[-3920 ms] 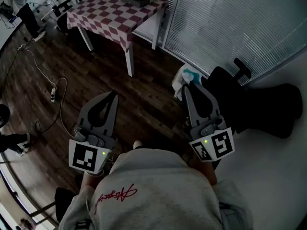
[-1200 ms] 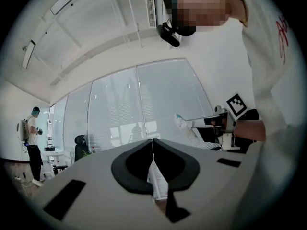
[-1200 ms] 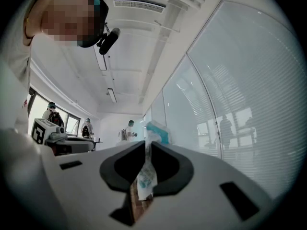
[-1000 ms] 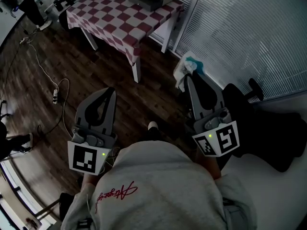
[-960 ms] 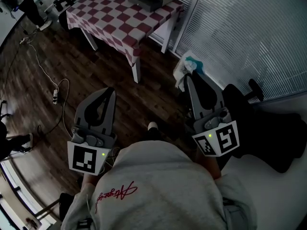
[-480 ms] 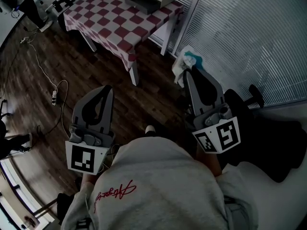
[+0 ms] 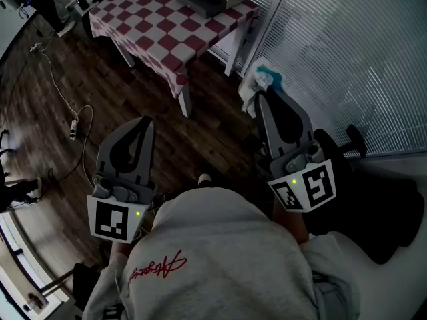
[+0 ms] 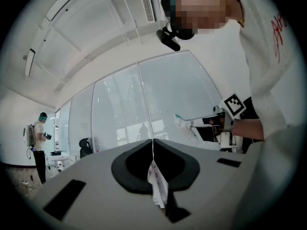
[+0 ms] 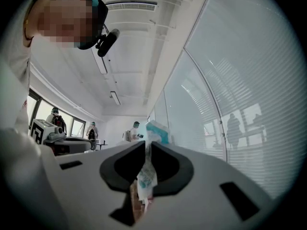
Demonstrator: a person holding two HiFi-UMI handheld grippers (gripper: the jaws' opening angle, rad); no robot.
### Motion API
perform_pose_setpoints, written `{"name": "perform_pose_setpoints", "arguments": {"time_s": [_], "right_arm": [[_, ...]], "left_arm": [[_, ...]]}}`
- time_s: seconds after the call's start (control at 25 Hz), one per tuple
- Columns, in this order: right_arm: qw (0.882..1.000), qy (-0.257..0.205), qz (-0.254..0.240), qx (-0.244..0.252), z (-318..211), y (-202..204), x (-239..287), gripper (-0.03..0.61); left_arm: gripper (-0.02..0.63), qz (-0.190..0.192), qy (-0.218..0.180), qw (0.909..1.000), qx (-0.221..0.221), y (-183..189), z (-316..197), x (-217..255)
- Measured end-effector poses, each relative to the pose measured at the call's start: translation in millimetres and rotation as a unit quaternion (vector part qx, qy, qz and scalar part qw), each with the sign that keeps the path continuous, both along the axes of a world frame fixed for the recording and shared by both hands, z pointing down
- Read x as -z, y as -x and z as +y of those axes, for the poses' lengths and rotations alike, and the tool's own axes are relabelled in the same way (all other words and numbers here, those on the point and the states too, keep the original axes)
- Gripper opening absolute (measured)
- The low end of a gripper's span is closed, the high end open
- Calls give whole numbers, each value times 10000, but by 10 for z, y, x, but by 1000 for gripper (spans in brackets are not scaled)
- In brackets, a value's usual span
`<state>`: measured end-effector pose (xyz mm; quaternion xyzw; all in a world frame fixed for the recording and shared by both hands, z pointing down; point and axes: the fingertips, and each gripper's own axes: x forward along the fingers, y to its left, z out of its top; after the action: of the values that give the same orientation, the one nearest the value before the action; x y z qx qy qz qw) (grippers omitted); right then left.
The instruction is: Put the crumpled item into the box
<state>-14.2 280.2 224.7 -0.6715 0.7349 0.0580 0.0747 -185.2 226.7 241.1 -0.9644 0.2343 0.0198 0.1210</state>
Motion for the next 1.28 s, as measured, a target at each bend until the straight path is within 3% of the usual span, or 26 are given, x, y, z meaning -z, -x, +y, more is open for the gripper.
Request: {"name": "perform_pose_setpoints", "arguments": {"time_s": [0.48, 0.96, 1.28], "right_arm": [[9999, -75, -15, -90, -26, -60, 41, 49], [9996, -141, -114, 208, 0, 33, 47, 49], [9996, 39, 218, 184, -58, 119, -46, 49]], "left_arm": [[18, -35, -64, 10000, -51, -14, -29, 22], [18, -8, -75, 9997, 222, 101, 89, 59], [18, -39, -13, 9994, 342, 177, 106, 1]]}}
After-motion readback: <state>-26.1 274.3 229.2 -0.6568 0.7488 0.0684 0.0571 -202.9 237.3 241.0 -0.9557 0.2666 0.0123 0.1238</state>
